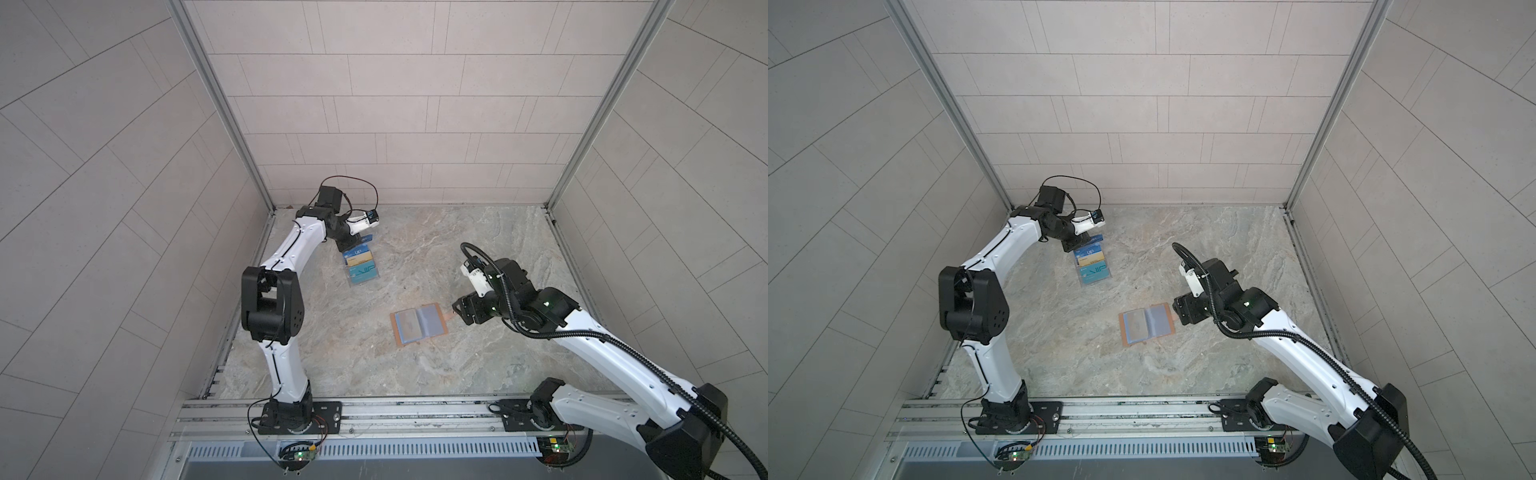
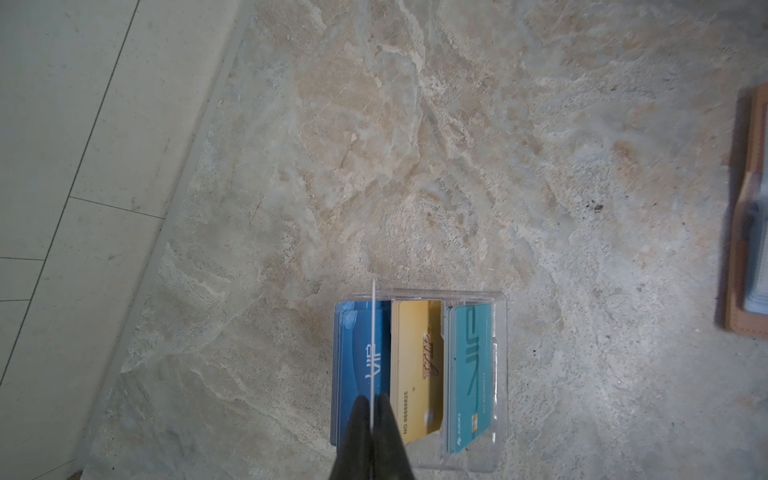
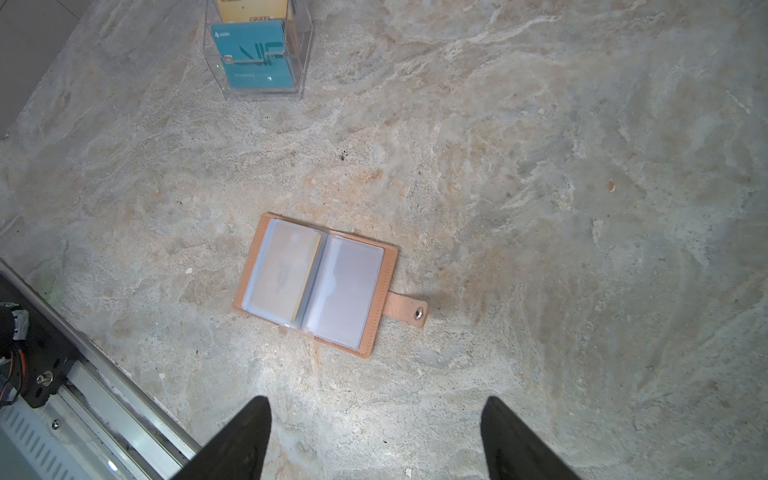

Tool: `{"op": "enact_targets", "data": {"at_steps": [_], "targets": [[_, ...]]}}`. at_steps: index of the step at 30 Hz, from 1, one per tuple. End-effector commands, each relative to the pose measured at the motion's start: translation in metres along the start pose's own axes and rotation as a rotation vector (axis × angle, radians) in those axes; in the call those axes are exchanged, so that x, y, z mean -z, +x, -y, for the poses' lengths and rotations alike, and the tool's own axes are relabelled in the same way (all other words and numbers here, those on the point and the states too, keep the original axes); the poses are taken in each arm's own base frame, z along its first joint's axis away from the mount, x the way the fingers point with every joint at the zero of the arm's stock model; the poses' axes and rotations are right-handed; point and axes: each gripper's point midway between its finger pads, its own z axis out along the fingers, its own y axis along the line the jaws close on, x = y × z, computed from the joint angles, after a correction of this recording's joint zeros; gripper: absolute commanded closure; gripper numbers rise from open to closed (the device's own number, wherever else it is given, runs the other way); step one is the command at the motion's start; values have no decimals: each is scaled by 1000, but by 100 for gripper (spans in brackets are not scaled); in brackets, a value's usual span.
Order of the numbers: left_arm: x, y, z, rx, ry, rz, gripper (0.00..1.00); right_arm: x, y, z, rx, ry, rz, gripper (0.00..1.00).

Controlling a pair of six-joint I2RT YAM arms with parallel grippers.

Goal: Take the credit cards out of the card holder

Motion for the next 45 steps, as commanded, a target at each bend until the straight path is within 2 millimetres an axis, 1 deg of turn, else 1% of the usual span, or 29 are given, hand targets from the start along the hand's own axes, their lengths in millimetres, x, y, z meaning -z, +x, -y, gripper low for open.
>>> {"op": "enact_targets", "data": {"at_steps": [1, 8, 23, 33, 43, 45], "targets": [[-5, 6, 1, -10, 33, -20, 100, 4, 1, -1, -13, -2, 4, 18], [-19, 18, 1, 7, 41, -57, 100, 3, 3, -3, -25, -19, -4, 18], [-22, 34, 1, 37, 57, -88, 100, -3, 8, -4, -33, -32, -7, 18], [-35, 44, 0, 60, 66, -110, 100, -5, 14, -2, -30, -24, -27, 18], [-41, 49, -2, 75, 65, -124, 100, -6, 16, -2, -28, -25, -29, 18], [-43, 51, -3, 76, 61, -132, 97, -7, 17, -2, -27, -24, -32, 18]]}}
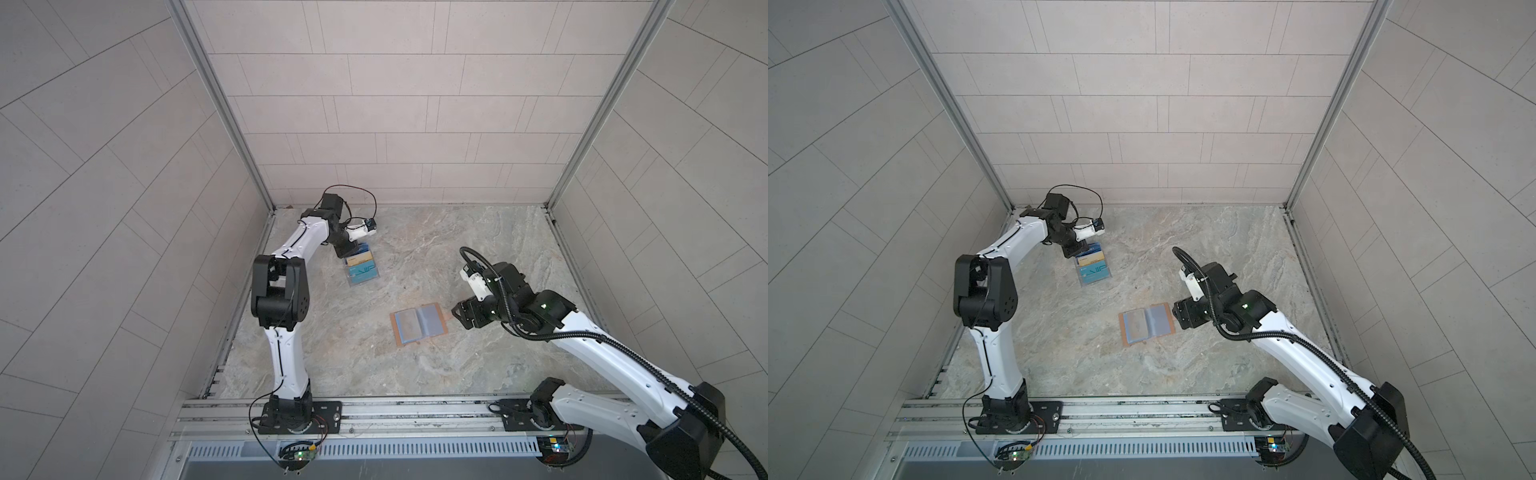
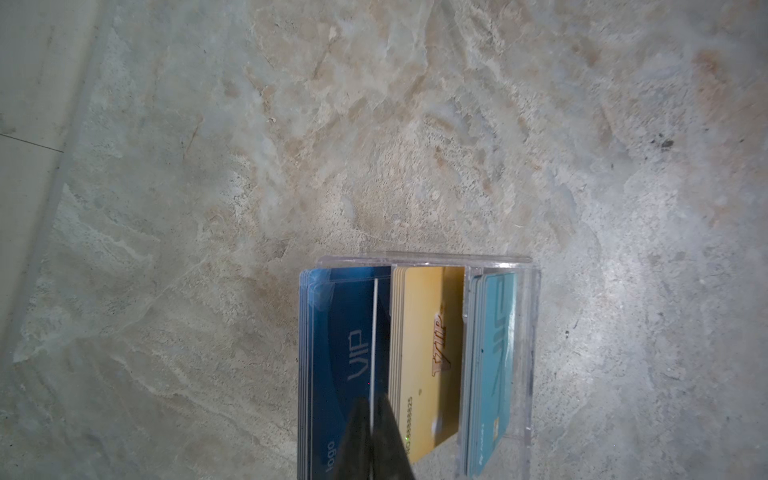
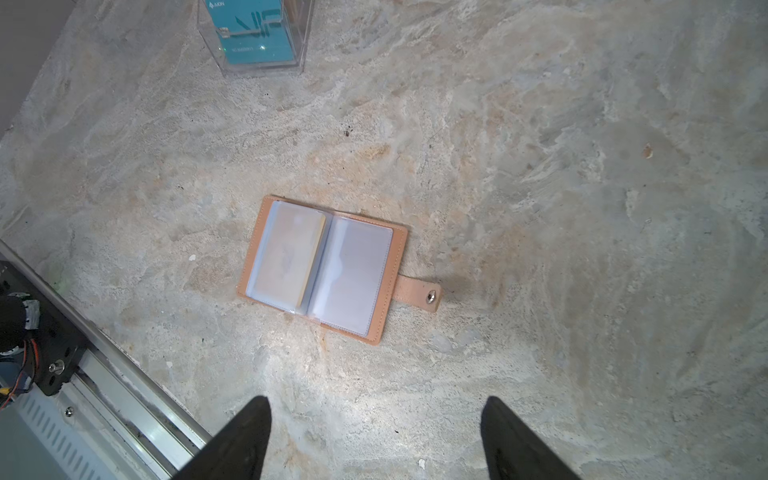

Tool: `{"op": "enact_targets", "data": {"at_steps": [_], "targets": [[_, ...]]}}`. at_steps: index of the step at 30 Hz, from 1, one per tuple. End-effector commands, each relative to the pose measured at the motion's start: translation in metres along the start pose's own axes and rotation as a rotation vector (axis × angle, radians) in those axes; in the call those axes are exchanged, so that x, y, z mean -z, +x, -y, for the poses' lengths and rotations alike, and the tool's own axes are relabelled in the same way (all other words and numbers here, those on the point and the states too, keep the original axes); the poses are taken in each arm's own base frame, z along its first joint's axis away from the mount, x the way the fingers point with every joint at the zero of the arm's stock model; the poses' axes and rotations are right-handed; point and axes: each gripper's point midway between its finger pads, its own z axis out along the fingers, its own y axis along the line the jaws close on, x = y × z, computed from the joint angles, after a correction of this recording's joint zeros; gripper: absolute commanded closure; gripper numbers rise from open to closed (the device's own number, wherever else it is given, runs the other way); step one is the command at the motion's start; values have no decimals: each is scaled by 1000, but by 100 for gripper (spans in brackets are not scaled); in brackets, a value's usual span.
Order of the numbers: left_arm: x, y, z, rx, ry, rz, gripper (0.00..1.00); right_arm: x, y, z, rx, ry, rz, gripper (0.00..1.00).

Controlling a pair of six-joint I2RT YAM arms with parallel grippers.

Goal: Take the credit cards out of the card holder

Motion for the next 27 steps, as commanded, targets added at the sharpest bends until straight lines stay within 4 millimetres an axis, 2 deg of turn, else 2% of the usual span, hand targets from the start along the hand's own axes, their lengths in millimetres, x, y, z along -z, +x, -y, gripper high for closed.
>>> {"op": "enact_targets", "data": {"at_steps": [1, 8, 16, 22, 27], "targets": [[-3, 6, -7, 16, -11, -17, 96, 1, 2, 0, 2, 1, 7, 18], [-3, 6, -6, 15, -13, -18, 82, 2, 3, 1, 2, 6, 13, 18], [14, -6, -10, 19, -42, 22, 68, 1, 4, 0, -2, -5, 16, 18], [42, -15, -25, 12, -156, 28, 67, -1, 2, 0, -7, -9, 26, 18], [82, -34, -31, 32, -235, 90, 64, -3, -4, -3, -10, -20, 44, 18]]}}
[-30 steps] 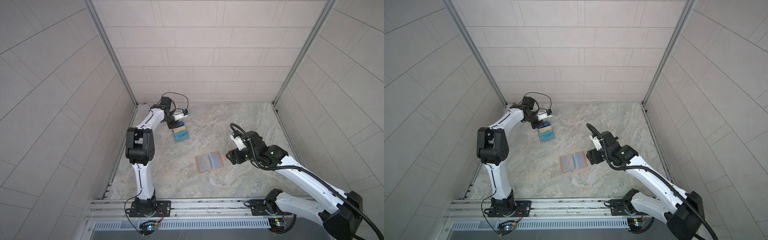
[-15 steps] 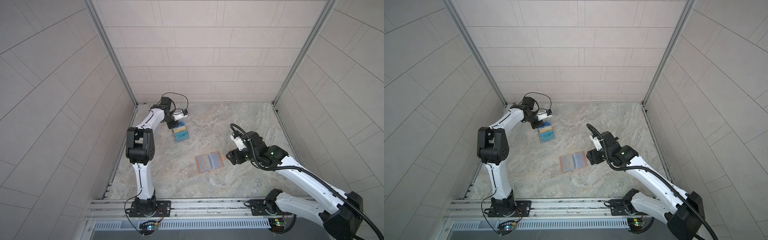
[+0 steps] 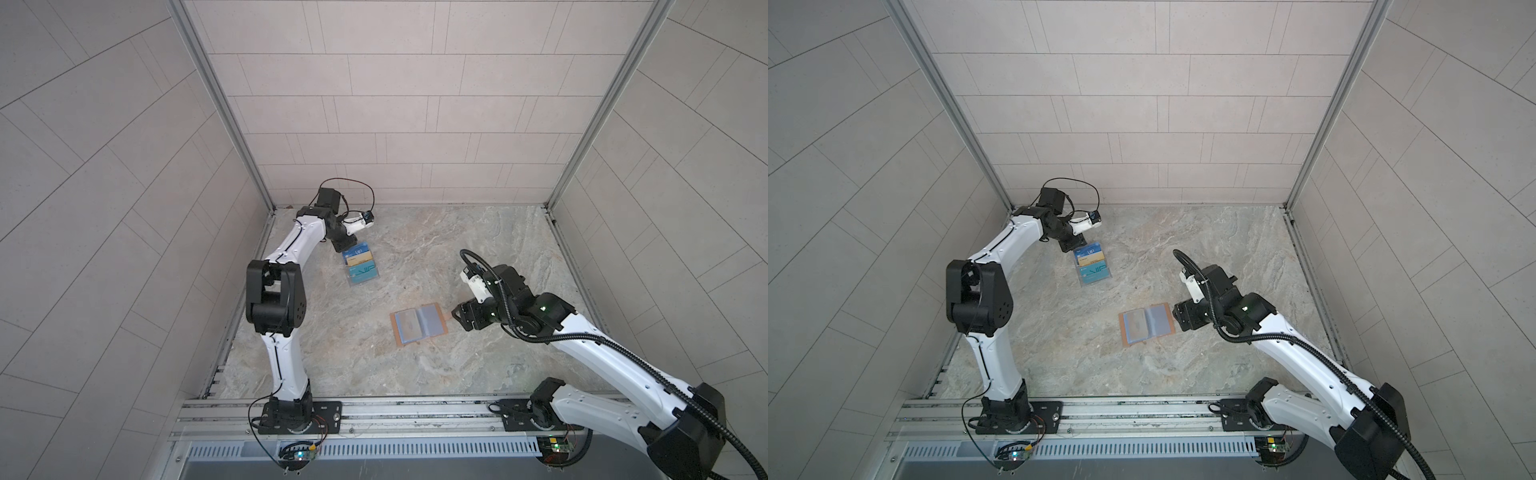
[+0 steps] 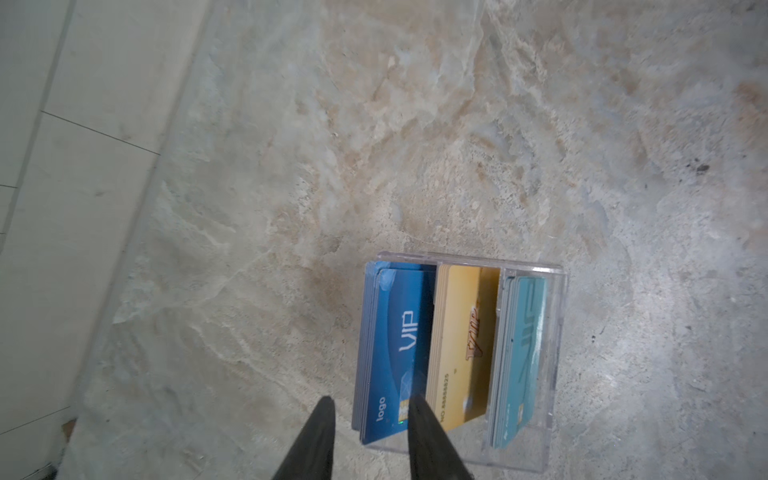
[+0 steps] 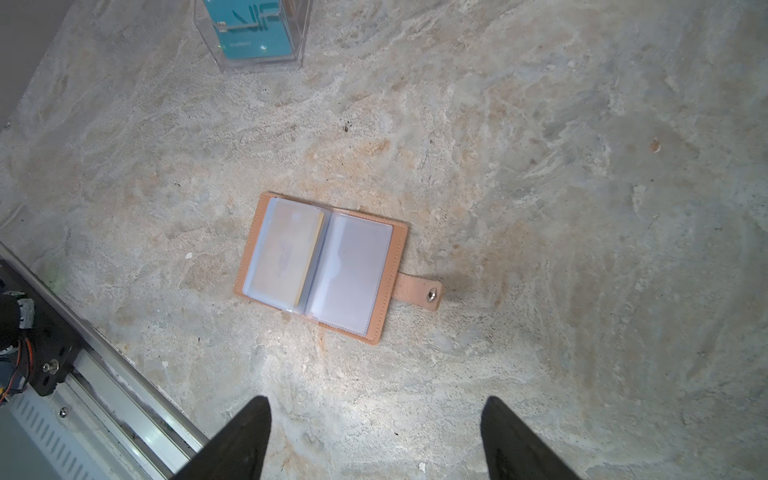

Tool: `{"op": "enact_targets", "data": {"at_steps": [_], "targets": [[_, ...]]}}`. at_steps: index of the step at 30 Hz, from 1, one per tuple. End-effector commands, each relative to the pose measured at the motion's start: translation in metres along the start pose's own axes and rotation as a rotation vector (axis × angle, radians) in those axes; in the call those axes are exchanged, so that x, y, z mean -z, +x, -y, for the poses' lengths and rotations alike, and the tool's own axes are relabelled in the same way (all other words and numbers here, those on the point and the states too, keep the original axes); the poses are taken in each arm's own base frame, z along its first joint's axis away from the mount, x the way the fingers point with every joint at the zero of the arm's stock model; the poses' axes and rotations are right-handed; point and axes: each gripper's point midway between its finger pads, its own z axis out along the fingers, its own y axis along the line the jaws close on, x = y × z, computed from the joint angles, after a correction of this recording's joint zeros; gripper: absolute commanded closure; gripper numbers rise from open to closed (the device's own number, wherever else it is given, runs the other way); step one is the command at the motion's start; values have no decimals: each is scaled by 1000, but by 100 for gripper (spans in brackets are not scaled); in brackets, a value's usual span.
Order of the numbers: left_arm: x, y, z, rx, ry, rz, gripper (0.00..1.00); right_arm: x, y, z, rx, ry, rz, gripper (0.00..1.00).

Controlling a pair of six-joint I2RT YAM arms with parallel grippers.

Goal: Take the credit cards out of the card holder

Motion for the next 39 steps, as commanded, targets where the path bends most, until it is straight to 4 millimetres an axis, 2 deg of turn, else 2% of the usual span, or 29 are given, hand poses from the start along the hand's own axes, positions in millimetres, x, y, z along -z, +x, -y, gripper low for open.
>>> {"op": "enact_targets", "data": {"at_steps": [1, 4, 7, 11, 14, 20, 26, 34, 39], "targets": [[47, -22, -16, 33, -102, 70, 64, 0, -8, -4, -7, -18, 34, 18], [73, -28, -16, 112, -158, 105, 63, -4, -11, -6, -17, -26, 33, 18], [96, -35, -7, 203, -206, 205, 62, -9, -14, -11, -25, -52, 24, 18], [114, -29, 8, 461, -273, 320, 60, -20, -16, -15, -14, -65, -15, 19], [105, -18, 43, 627, -216, 346, 61, -27, -17, -15, -13, -52, -36, 20], [73, -9, 136, 721, -77, 335, 58, -41, -21, -29, -13, -87, -50, 20], [61, -4, 197, 815, 76, 432, 57, -63, -16, -42, 2, -80, -104, 22], [35, -1, 255, 839, 288, 384, 67, -94, -17, -56, 12, -16, -128, 25], [18, 3, 268, 869, 326, 374, 75, -111, -13, -68, 22, 10, -155, 32]]}}
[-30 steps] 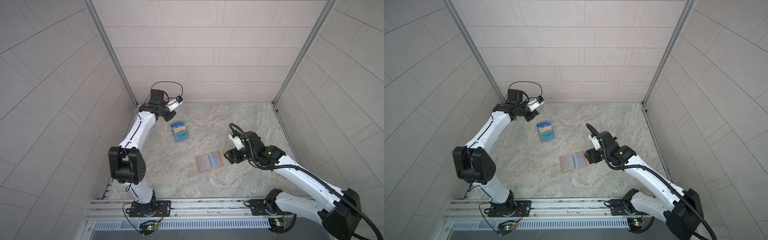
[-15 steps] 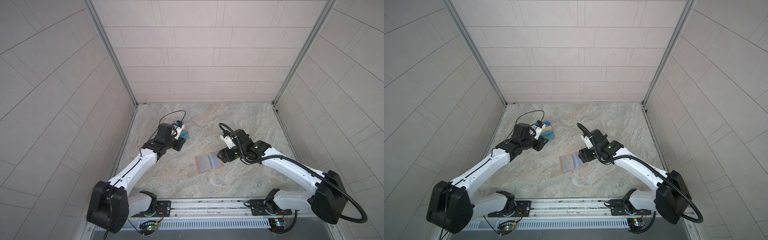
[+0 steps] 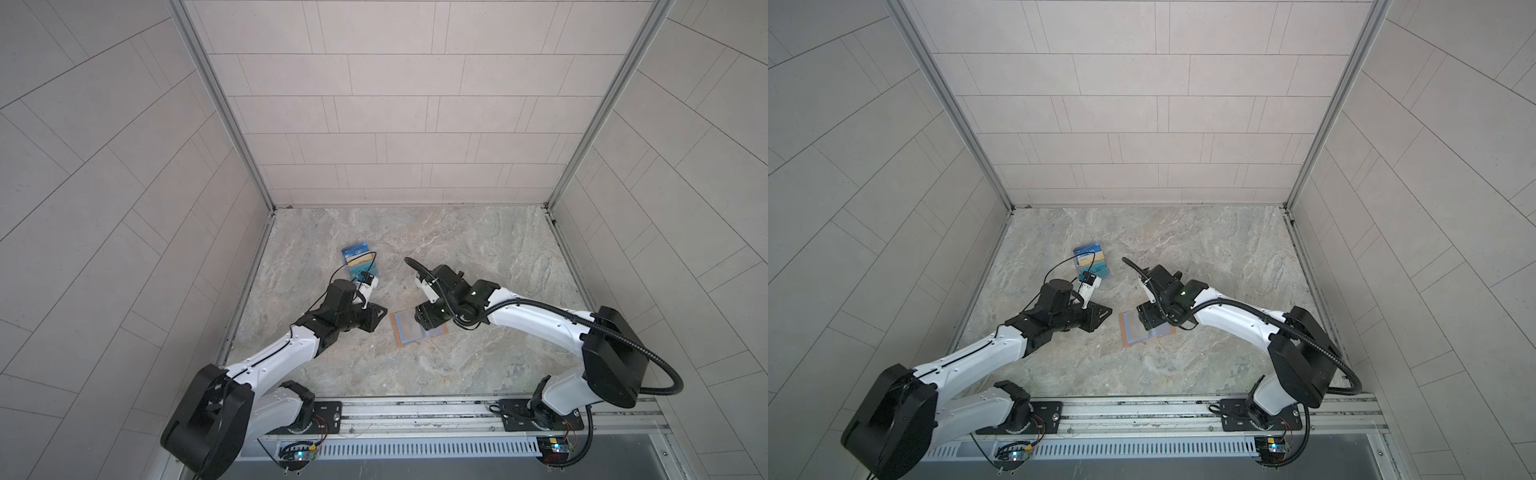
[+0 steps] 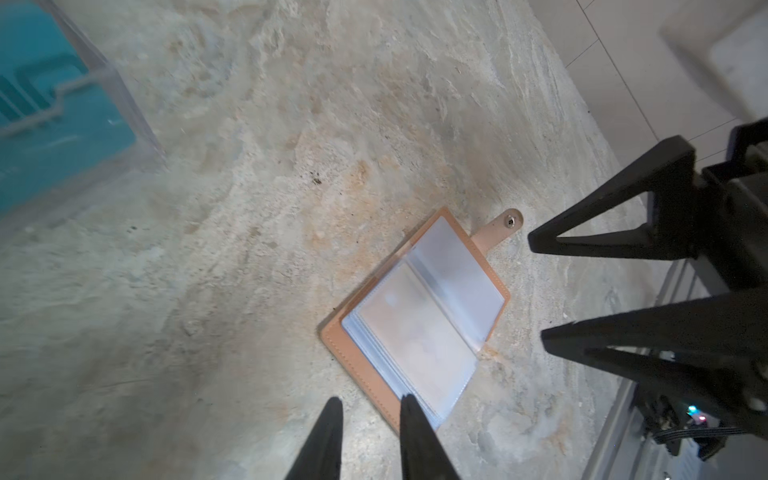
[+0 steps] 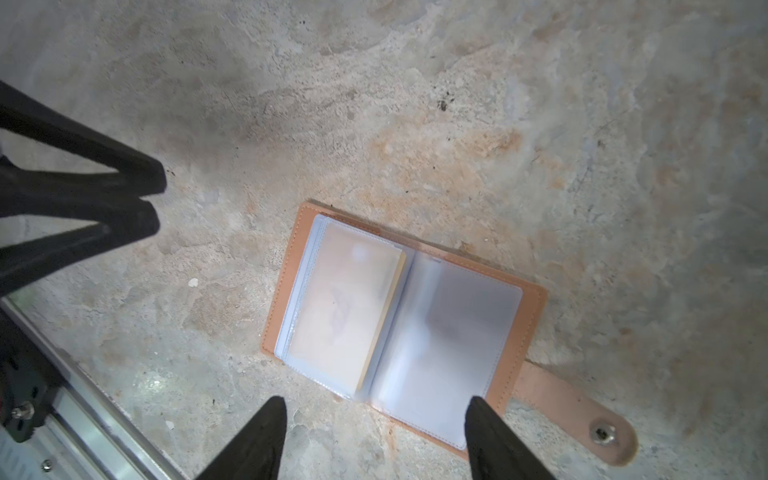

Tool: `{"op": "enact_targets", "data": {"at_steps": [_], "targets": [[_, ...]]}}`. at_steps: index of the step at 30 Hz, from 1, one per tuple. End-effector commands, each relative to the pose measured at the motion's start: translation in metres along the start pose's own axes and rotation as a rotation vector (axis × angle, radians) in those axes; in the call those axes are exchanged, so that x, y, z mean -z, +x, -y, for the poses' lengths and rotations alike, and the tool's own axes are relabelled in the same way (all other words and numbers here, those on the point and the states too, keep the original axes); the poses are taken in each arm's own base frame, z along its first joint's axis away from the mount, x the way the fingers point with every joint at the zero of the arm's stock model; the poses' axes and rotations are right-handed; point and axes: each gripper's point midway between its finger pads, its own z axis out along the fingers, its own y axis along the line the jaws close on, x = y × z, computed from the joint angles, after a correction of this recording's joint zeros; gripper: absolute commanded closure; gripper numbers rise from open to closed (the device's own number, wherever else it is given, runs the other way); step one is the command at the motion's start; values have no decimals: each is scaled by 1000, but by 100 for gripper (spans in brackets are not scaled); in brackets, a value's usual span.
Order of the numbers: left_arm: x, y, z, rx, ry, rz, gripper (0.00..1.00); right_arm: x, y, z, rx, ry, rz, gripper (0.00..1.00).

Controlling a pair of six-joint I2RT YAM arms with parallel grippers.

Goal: Take the credit cards out of the card holder

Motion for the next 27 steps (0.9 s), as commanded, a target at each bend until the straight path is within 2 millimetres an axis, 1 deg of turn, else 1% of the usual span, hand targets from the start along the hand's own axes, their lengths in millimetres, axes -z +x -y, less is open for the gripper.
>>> {"op": "enact_targets", "data": {"at_steps": [1, 2, 7, 9, 12, 15, 22, 27], "targets": [[-8, -2, 4, 37, 42, 38, 77, -7, -12, -6, -23, 33, 28, 32], [-14, 6, 13, 25, 69, 16, 78, -10, -13, -9, -21, 38, 29, 32], [-27, 16, 16, 37, 99, -9, 87, -24, -13, -15, -32, 62, 32, 32], [-30, 19, 15, 42, 101, -14, 89, -30, -11, -15, -43, 72, 27, 32], [-35, 23, 13, 48, 106, -11, 91, -38, -7, -14, -59, 83, 20, 40], [-40, 29, 7, 61, 96, -16, 93, -44, -6, -14, -81, 84, 22, 41], [-54, 40, 2, 105, 112, -29, 99, -51, -2, -15, -102, 85, 35, 36], [-56, 40, 1, 120, 116, -16, 100, -56, 4, -14, -101, 102, 25, 34]]}}
